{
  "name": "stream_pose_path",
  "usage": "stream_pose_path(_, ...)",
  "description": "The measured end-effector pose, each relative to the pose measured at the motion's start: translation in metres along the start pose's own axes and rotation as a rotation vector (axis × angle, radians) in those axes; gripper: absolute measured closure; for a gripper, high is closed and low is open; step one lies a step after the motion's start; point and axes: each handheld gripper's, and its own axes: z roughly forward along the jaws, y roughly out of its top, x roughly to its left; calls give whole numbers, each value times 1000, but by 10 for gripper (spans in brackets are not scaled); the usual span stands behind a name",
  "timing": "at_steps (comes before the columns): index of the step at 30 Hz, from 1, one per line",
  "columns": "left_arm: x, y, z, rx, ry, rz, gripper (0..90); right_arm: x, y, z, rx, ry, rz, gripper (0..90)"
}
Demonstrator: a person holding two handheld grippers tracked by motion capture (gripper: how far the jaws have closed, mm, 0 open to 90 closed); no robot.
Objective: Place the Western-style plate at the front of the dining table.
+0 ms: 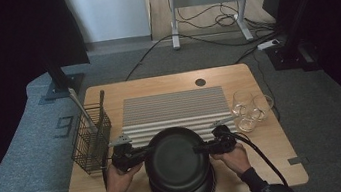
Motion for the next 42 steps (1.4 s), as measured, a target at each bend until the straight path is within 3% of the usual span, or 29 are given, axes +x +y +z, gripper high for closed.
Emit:
stream_pose_path(3,3,-2,1,-6,-14,-12,796,-7,-2,-2,-24,51,35,724)
stream_pose_path(10,7,-3,1,17,-9,-30,780,-4,-1,-7,-63,89,28,773)
stream_pose_path(17,12,-5,4,26,-4,-39,755,-1,3,-13,-100,105,-1,795)
stream_pose_path(21,11,-6,6,17,0,-24,733,3,6,-17,-109,75,-52,791)
stream_pose_path(24,12,-8,8,18,-3,-28,651,5,6,-16,-119,76,-68,791)
stream_pose_path(27,16,-15,6,20,-35,-78,599,8,6,-15,-112,81,-77,789)
stream_pose_path(28,16,-15,6,20,-35,-78,599,8,6,-15,-112,81,-77,789)
stream_pose_path(29,18,-21,4,26,-54,-105,601,9,6,-14,-107,84,-76,788)
stream_pose_path(33,18,-28,2,32,-91,-129,670,10,6,-13,-109,87,-77,788)
stream_pose_path(35,15,-26,1,43,-83,-127,745,11,7,-12,-109,83,-76,788)
stream_pose_path(37,15,-23,1,59,-77,-143,752,10,8,-12,-106,84,-74,789)
stream_pose_path(42,13,-15,1,36,-86,-166,791,9,9,-16,-95,68,-75,791)
